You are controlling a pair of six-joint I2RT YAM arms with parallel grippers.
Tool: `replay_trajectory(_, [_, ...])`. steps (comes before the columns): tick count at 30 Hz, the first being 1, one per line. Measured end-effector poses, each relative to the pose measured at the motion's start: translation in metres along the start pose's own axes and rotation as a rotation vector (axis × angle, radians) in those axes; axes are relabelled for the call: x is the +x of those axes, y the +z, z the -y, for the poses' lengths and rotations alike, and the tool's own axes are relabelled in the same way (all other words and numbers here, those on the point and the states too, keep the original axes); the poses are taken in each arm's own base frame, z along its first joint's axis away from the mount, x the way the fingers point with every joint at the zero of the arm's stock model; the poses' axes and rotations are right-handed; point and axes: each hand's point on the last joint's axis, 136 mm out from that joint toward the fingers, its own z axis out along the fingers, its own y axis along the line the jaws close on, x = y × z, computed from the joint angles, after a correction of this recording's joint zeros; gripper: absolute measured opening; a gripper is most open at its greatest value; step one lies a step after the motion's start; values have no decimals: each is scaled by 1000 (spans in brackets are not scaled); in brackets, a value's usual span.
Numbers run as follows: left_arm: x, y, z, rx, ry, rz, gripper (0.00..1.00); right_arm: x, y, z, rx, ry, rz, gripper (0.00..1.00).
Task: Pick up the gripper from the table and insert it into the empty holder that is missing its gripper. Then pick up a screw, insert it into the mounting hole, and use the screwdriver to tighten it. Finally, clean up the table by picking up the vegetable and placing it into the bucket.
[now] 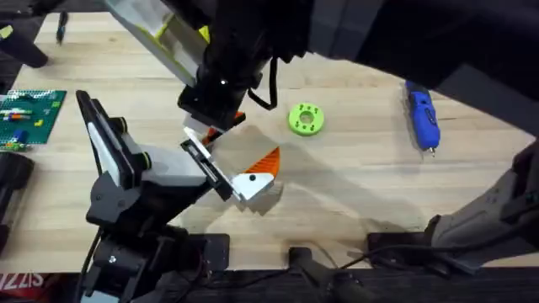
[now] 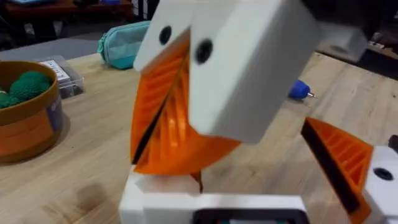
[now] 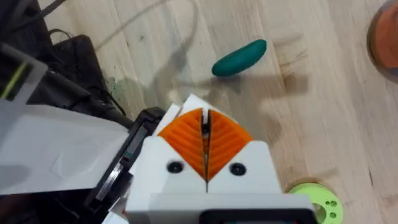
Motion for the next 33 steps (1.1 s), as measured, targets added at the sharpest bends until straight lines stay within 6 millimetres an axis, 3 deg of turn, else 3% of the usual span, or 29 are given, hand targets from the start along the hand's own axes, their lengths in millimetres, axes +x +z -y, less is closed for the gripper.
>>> replay_trajectory(23, [0,0,0,2,-2,0,986,-1,0,0,1,0,6,17])
replay_trajectory(24, [0,0,0,2,-1,0,986,-2,0,0,0,2,7,92])
replay_trajectory(30, [0,0,0,-2,5,0,986,-3,-8,14,43,17,24,900])
replay_trajectory(31, [0,0,0,-1,7,0,986,-3,-12,16,46,21,31,970])
replay_trajectory(33, [0,0,0,2,10,0,986,-5,-18,16,44,26,46,992])
